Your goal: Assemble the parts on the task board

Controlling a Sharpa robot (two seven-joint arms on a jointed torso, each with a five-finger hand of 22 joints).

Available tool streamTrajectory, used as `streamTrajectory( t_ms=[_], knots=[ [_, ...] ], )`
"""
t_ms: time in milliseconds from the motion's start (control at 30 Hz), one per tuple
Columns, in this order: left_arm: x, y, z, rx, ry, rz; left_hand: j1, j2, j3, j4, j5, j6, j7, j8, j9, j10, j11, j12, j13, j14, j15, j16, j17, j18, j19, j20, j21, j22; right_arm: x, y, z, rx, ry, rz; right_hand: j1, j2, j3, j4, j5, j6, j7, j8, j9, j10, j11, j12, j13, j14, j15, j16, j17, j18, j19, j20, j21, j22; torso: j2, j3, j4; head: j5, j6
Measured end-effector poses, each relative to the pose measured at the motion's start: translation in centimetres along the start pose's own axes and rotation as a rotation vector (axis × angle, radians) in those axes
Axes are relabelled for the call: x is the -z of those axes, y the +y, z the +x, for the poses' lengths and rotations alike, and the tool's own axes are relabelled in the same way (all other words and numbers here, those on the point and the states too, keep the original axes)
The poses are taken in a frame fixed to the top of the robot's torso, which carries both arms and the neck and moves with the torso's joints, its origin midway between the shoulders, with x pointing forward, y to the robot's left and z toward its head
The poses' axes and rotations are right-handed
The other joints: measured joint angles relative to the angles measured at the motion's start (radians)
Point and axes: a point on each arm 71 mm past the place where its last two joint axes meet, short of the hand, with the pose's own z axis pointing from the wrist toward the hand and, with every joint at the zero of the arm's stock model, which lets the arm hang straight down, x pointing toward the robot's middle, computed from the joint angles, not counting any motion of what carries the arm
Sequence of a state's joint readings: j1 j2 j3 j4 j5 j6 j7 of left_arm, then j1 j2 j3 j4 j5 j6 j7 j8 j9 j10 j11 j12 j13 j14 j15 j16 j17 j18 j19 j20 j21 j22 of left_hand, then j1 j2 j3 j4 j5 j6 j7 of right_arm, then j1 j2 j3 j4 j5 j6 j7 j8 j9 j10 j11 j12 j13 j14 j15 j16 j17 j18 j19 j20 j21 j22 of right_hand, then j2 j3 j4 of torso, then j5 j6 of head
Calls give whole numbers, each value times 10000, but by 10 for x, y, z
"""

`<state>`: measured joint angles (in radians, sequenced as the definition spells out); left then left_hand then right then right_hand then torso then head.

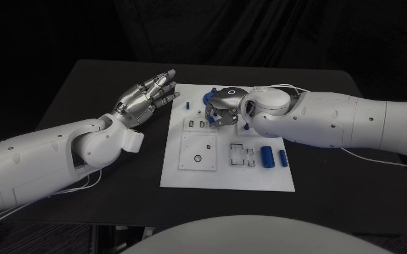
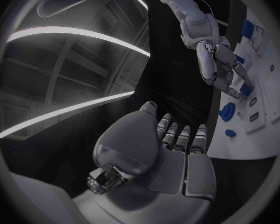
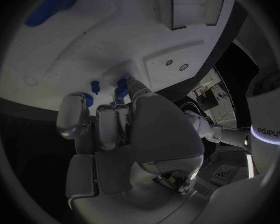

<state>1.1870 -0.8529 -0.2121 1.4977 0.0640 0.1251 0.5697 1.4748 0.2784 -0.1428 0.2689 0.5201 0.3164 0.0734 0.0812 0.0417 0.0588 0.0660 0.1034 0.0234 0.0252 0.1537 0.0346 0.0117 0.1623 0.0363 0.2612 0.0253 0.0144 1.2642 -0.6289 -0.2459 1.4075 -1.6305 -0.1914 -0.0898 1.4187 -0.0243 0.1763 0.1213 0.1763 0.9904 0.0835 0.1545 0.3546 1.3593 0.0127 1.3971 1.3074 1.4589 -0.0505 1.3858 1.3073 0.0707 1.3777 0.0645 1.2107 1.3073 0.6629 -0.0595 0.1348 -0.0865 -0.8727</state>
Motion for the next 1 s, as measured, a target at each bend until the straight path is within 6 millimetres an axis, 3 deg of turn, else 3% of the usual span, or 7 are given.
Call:
streamTrajectory(
  t_ms=[33, 233, 600, 1000],
  knots=[
    [0, 0, 0, 2, 4, -2, 0, 0, 0, 0, 0, 0, 0, 0, 0, 0, 0, 0, 0, 0, 0, 0, 0, 0, 0, 0, 0, 0, 0, 0, 0, 12, 35, 13, 0, 0, 0, 0, 0, -26, 24, -5, 224, -22, 21, 0, 0, 0, 0, 0, 0, 0, 0, 0, -29, 0, 0, 0, -4, 0, 0],
    [0, 0, 0, 8, 15, -11, 0, 0, 0, 0, 0, 0, 0, 0, 0, 0, 0, 0, 0, 0, 0, 0, 0, 0, 0, 0, 0, 0, -1, 0, 0, 45, 161, 58, 0, 0, 0, 0, 0, -141, 37, -57, 444, -163, 16, -105, 0, -35, 34, -115, 0, -1, -108, 36, -203, 0, -2, -3, -9, -14, 0],
    [-1, 1, 1, 18, 36, -26, 0, 0, 0, 0, 0, 0, 0, 0, 0, 0, 0, 0, 0, 0, 0, 0, 0, 0, 0, 0, 0, 0, -2, 1, 0, 72, 274, 109, -2, 3, -54, 0, 1, -388, 71, -238, 495, -339, 19, -264, 0, -135, 79, -242, 0, -3, -219, 66, -435, 8, -5, -3, -1, -31, 0],
    [-1, 1, 1, 28, 50, -44, 0, 0, 0, 0, 0, 0, 0, 0, -1, 0, 0, 0, -1, 0, 0, 0, 0, 0, 0, 0, 0, 0, -3, 1, 0, 89, 283, 131, -83, -75, -136, 83, -144, -978, 52, -658, 399, -483, 17, -331, 0, -206, 79, -340, 0, -3, -288, 71, -627, 6, -2, -2, -2, -23, 0]
  ],
)
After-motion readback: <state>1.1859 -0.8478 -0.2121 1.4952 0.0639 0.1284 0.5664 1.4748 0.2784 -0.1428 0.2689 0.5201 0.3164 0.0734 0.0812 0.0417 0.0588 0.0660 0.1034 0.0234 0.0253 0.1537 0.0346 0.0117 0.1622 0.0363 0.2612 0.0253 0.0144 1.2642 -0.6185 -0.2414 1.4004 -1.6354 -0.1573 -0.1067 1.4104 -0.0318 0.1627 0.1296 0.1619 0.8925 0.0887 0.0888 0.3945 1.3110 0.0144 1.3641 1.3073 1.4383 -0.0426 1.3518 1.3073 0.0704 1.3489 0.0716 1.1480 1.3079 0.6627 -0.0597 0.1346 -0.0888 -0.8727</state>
